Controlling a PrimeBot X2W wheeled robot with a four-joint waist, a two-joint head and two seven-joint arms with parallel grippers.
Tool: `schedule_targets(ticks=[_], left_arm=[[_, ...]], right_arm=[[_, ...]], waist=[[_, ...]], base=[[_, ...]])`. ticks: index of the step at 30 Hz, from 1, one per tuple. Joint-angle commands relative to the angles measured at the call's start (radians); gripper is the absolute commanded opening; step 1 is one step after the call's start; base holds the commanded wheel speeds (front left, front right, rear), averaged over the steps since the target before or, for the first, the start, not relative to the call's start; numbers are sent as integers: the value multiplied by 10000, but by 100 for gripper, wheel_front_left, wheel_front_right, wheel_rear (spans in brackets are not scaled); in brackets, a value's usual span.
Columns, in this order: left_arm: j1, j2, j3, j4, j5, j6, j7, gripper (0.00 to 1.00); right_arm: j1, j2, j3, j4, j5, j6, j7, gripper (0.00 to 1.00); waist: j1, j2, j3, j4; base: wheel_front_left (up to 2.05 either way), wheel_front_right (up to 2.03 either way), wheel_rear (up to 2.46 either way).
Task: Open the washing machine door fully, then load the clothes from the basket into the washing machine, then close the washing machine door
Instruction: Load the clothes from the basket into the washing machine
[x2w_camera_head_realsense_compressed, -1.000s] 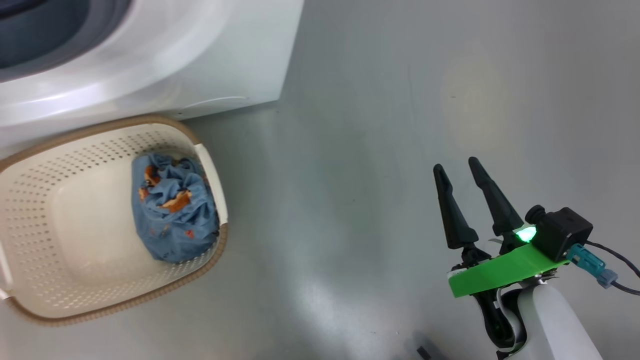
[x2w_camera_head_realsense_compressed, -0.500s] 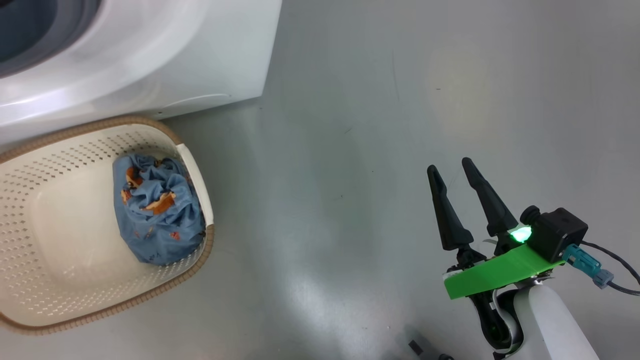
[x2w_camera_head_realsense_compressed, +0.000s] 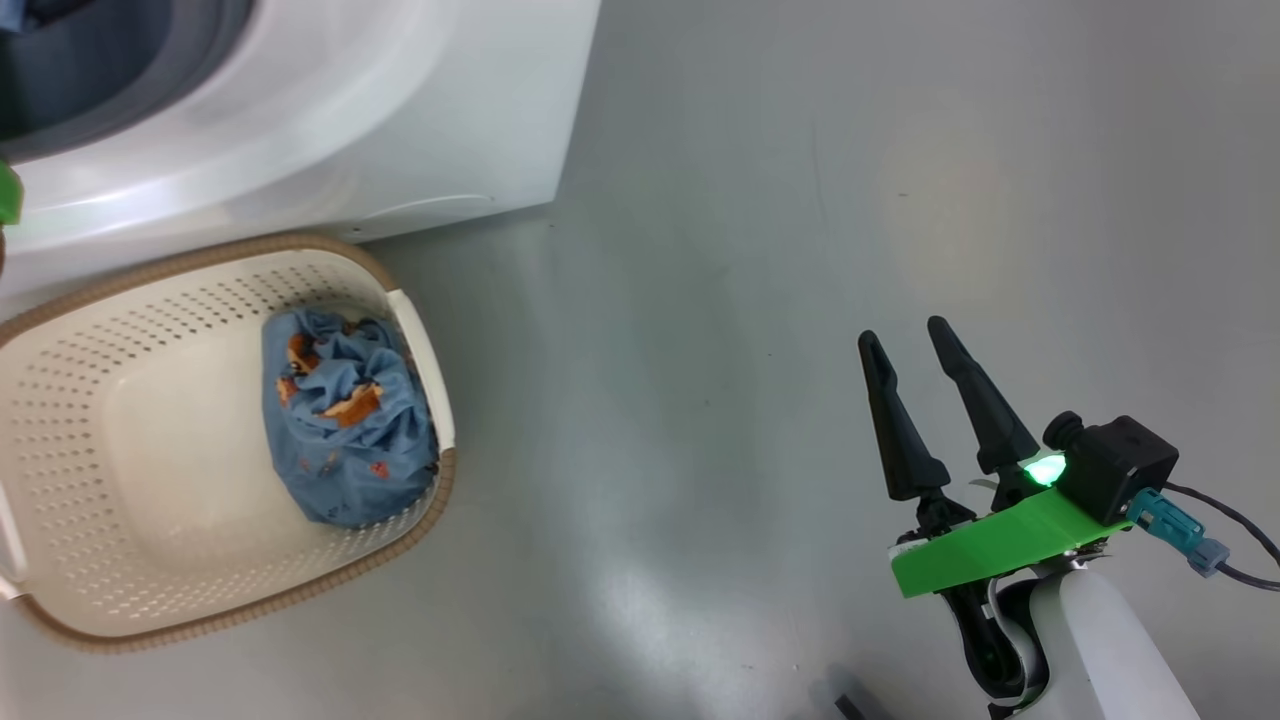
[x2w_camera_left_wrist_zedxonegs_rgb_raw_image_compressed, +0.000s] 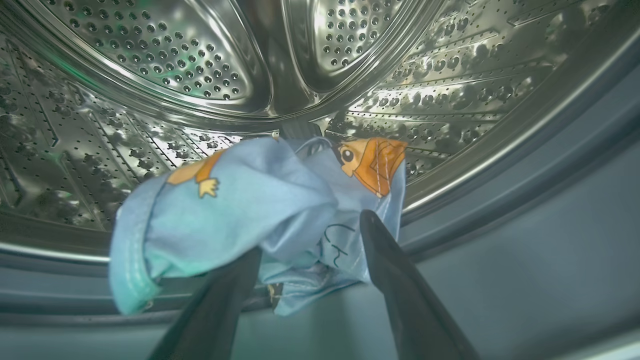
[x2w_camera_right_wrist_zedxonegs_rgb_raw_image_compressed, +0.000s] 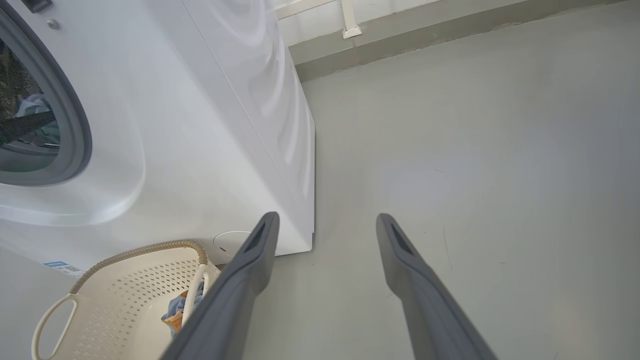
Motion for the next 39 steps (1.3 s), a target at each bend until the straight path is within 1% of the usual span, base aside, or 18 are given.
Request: schedule_targets(ticks=[1, 4, 7, 11, 16, 19, 24, 33, 39], left_arm=[[-42, 479, 51, -182, -145, 17, -48, 100], [111, 482, -79, -366, -456, 17, -57, 100], [403, 473, -14, -700, -653, 17, -59, 100], [961, 383, 361, -1184, -713, 17, -60, 100], [1937, 113, 1218, -1966, -460, 17, -61, 100], [2711, -77, 1873, -2498, -173, 17, -61, 100], [4239, -457, 2928, -3449, 607, 17, -62, 100], [6990, -1312, 4659, -4963, 1854, 17, -62, 100], [8583, -1720, 5402, -5896, 2527, 17, -62, 100]], right_arm=[[45, 41, 136, -169, 4, 16, -49, 100], [52, 41, 82, -151, -55, 16, -49, 100], [77, 41, 26, -119, -115, 16, -49, 100], [155, 41, -89, -33, -224, 16, -49, 100], [274, 41, -252, 73, -380, 16, -49, 100], [369, 41, -327, 153, -469, 16, -49, 100], [622, 7, -452, 306, -597, 16, -49, 100], [1358, -454, -570, 571, -421, 16, -49, 100], [1985, -790, -606, 664, -238, 16, -49, 100]], waist=[[0, -1, -82, 103], [0, -1, -205, 231], [0, -1, -375, 372], [0, -1, -661, 590], [0, -1, -1067, 895], [0, -1, -1363, 1056], [0, -1, -1962, 1298], [0, -1, -3323, 1686], [0, -1, -4162, 1904]], base=[[0, 0, 0], [0, 0, 0], [0, 0, 0], [0, 0, 0], [0, 0, 0], [0, 0, 0], [0, 0, 0], [0, 0, 0], [0, 0, 0]])
